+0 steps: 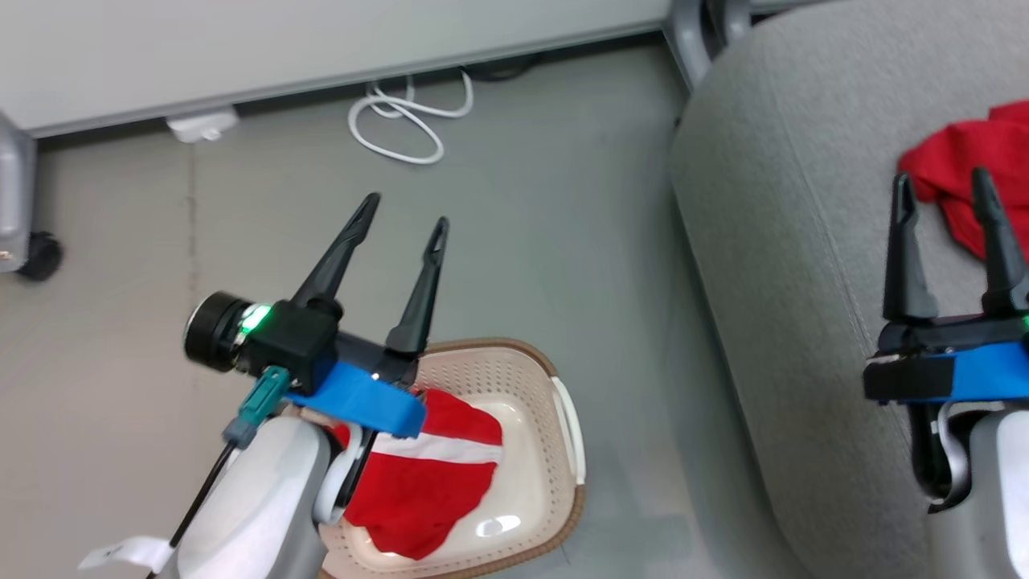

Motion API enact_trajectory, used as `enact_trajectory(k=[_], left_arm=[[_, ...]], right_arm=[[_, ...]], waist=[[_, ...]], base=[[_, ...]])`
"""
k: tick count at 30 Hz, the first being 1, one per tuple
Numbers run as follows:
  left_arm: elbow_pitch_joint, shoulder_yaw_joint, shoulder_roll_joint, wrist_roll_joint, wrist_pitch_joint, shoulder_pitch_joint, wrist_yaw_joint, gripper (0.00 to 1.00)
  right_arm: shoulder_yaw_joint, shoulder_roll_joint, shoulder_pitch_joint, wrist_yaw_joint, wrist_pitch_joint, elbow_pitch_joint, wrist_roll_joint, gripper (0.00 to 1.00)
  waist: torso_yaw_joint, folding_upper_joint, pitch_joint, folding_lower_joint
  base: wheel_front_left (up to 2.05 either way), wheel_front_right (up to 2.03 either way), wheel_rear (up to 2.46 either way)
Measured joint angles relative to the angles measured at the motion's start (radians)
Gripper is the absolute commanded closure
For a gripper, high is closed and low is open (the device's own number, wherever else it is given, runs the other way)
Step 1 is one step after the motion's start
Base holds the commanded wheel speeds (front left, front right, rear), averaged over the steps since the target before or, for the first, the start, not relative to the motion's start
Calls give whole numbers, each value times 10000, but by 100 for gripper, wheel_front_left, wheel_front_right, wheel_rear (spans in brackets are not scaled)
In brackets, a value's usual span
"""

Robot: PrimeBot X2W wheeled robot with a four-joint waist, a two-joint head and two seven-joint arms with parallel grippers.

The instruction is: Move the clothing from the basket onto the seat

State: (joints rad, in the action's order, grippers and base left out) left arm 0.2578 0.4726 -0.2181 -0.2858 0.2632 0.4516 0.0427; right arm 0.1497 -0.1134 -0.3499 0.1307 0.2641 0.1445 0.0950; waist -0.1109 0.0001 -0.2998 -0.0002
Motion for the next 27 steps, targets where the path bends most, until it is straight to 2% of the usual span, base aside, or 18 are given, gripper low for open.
enact_trajectory(k=[8, 16, 27], left_arm=[[-196, -1432, 209, 332, 0, -1252, -38, 0], [-499, -2525, 439, 773, -2, -2343, 42, 0], [-882, -3407, 794, 1264, 0, -3342, 286, 0]], right_arm=[[-769, 221, 586, 0, 0, -176, 25, 0], [-1009, 481, 1524, 0, 0, -525, -151, 0], [-851, 610, 2449, 0, 0, -516, -192, 0]], waist=[[956, 0, 880, -1], [1714, -1, 1624, 0], [2114, 0, 2395, 0]], base=[[0, 0, 0], [0, 0, 0], [0, 0, 0]])
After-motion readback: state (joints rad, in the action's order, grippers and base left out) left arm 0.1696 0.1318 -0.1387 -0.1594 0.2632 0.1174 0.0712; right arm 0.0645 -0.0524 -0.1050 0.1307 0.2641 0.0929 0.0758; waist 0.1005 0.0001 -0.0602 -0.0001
